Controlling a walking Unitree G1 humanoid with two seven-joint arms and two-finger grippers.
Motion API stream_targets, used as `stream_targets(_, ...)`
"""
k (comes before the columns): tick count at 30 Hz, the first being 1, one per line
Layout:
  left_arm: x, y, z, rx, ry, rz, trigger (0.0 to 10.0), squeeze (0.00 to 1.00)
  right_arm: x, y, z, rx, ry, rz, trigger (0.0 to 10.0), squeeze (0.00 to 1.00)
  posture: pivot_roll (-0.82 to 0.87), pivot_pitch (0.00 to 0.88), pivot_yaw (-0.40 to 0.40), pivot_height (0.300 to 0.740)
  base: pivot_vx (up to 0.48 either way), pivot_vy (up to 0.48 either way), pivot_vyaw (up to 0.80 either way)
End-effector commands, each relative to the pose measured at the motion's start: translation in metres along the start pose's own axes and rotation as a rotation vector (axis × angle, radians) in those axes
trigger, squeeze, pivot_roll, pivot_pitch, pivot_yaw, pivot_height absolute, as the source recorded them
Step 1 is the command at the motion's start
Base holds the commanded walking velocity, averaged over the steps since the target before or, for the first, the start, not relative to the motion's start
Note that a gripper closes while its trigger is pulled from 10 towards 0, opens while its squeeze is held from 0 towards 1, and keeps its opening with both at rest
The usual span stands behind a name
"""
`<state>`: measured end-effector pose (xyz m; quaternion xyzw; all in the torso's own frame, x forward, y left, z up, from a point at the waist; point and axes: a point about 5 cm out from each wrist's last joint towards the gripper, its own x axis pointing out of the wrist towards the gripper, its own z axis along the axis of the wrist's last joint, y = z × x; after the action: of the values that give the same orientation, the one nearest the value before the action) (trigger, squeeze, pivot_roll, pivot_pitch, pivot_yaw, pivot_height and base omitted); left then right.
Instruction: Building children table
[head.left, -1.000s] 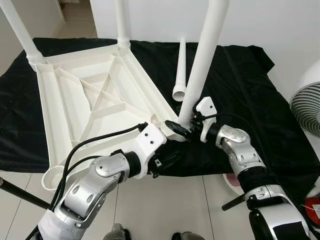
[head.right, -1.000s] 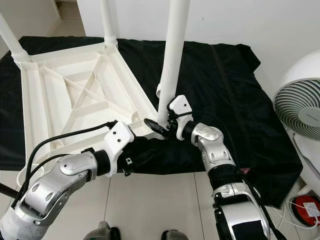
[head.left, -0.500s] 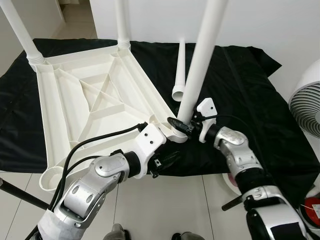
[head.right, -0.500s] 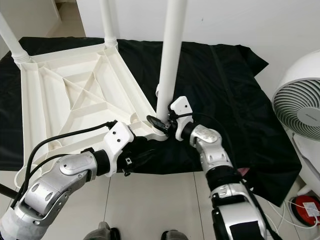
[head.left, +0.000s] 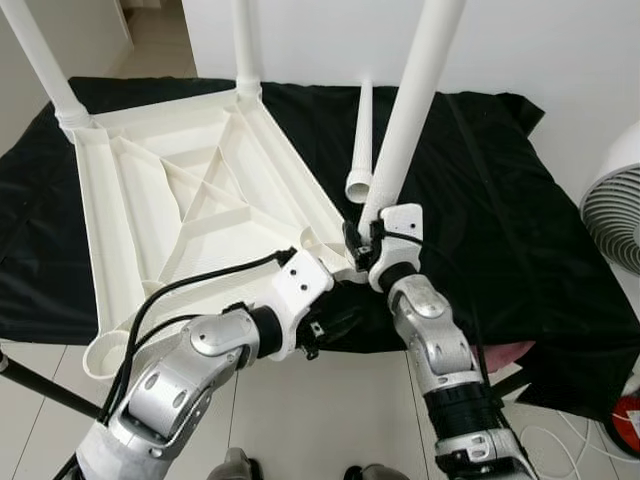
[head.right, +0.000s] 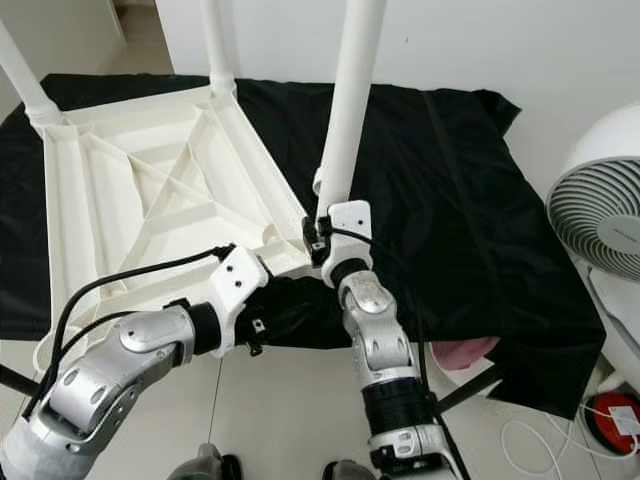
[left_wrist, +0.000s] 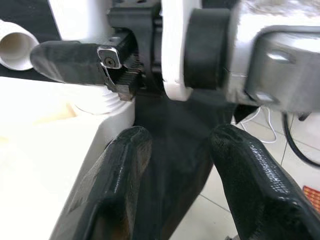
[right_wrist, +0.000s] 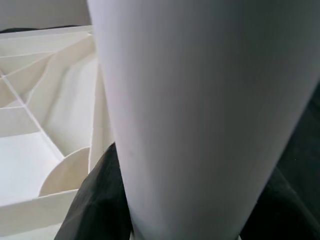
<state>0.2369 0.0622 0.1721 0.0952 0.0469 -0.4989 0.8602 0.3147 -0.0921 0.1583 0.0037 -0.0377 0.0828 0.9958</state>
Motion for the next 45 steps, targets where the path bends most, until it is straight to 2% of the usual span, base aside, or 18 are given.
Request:
stream_targets(1, 0.001, 0.0, 0.001, 0.003, 0.002, -0.016, 10.0, 0.0, -0.007, -0.006, -0.012, -0.002, 0.076, -0.092, 10.0, 0.0, 0.0, 0.115, 0.007, 0.74, 0.0, 0.0, 0.0)
stream_targets(2, 0.001, 0.0, 0.001, 0.005, 0.001, -0.014, 10.0, 0.0, -0.009, -0.006, -0.012, 0.011, 0.081, -0.123, 10.0, 0.0, 0.0, 0.109, 0.008, 0.74, 0.0, 0.0, 0.0)
stream_targets(7, 0.0, 0.0, 0.001, 0.005, 0.002, -0.014, 10.0, 0.0, -0.011, -0.001, -0.011, 0.038, 0.084, -0.115, 10.0, 0.0, 0.0, 0.113, 0.01, 0.74, 0.0, 0.0, 0.0)
stream_targets(8, 0.0, 0.0, 0.001, 0.004, 0.003, -0.015, 10.0, 0.0, -0.011, -0.002, -0.01, 0.04, 0.082, -0.123, 10.0, 1.0, 0.0, 0.113, 0.01, 0.74, 0.0, 0.0, 0.0)
stream_targets(12, 0.0, 0.0, 0.001, 0.003, 0.003, -0.018, 10.0, 0.0, -0.011, -0.004, -0.006, 0.057, 0.063, -0.114, 10.0, 1.0, 0.0, 0.115, 0.012, 0.74, 0.0, 0.0, 0.0)
stream_targets(15, 0.001, -0.001, 0.001, 0.0, 0.002, -0.018, 10.0, 0.0, -0.008, -0.004, 0.0, 0.078, 0.031, -0.032, 10.0, 1.0, -0.01, 0.117, 0.012, 0.74, 0.0, 0.0, 0.0)
stream_targets(17, 0.001, -0.001, 0.0, 0.0, 0.002, -0.018, 10.0, 0.0, -0.009, -0.004, 0.001, 0.081, 0.032, -0.028, 10.0, 1.0, -0.01, 0.117, 0.012, 0.74, 0.0, 0.0, 0.0)
stream_targets(19, 0.001, -0.001, 0.001, -0.001, 0.002, -0.019, 10.0, 0.0, -0.007, -0.004, 0.001, 0.083, 0.042, 0.04, 10.0, 1.0, -0.01, 0.122, 0.014, 0.74, 0.0, 0.0, 0.0)
stream_targets(20, 0.001, -0.001, 0.0, -0.003, 0.003, -0.022, 10.0, 0.0, -0.005, -0.006, 0.0, 0.067, 0.058, 0.129, 10.0, 0.0, -0.01, 0.117, 0.012, 0.74, 0.0, 0.0, 0.0)
stream_targets(21, 0.001, -0.001, 0.0, -0.003, 0.003, -0.022, 10.0, 0.0, -0.005, -0.006, 0.0, 0.067, 0.058, 0.129, 10.0, 0.0, -0.01, 0.117, 0.012, 0.74, 0.0, 0.0, 0.0)
stream_targets(23, 0.0, -0.002, -0.001, -0.007, 0.004, -0.027, 10.0, 0.0, -0.003, -0.011, -0.002, 0.047, 0.079, 0.246, 10.0, 0.0, -0.01, 0.117, 0.012, 0.74, 0.0, 0.0, 0.0)
stream_targets(25, 0.0, -0.003, -0.001, -0.008, 0.005, -0.029, 10.0, 0.0, -0.002, -0.014, -0.003, 0.042, 0.084, 0.28, 10.0, 0.0, -0.01, 0.117, 0.012, 0.74, 0.0, 0.0, 0.0)
stream_targets(26, -0.003, -0.003, -0.002, -0.008, 0.01, -0.039, 10.0, 0.0, 0.001, -0.023, 0.0, -0.064, 0.052, 0.416, 10.0, 0.0, -0.01, 0.115, 0.018, 0.74, 0.0, 0.0, 0.0)
stream_targets(29, -0.005, -0.004, -0.001, -0.005, 0.013, -0.048, 10.0, 0.0, 0.003, -0.029, 0.0, -0.121, 0.052, 0.537, 10.0, 0.0, -0.01, 0.115, 0.018, 0.74, 0.0, 0.0, 0.0)
stream_targets(39, -0.008, -0.007, 0.0, -0.007, 0.016, -0.075, 10.0, 0.0, 0.012, -0.03, 0.003, -0.189, 0.035, 0.709, 10.0, 0.0, 0.0, 0.114, 0.017, 0.74, 0.0, 0.0, 0.0)
stream_targets(45, -0.01, -0.009, -0.001, -0.012, 0.021, -0.083, 10.0, 0.0, 0.018, -0.031, 0.003, -0.202, 0.021, 0.771, 10.0, 0.0, 0.02, 0.118, 0.021, 0.74, 0.0, 0.0, 0.0)
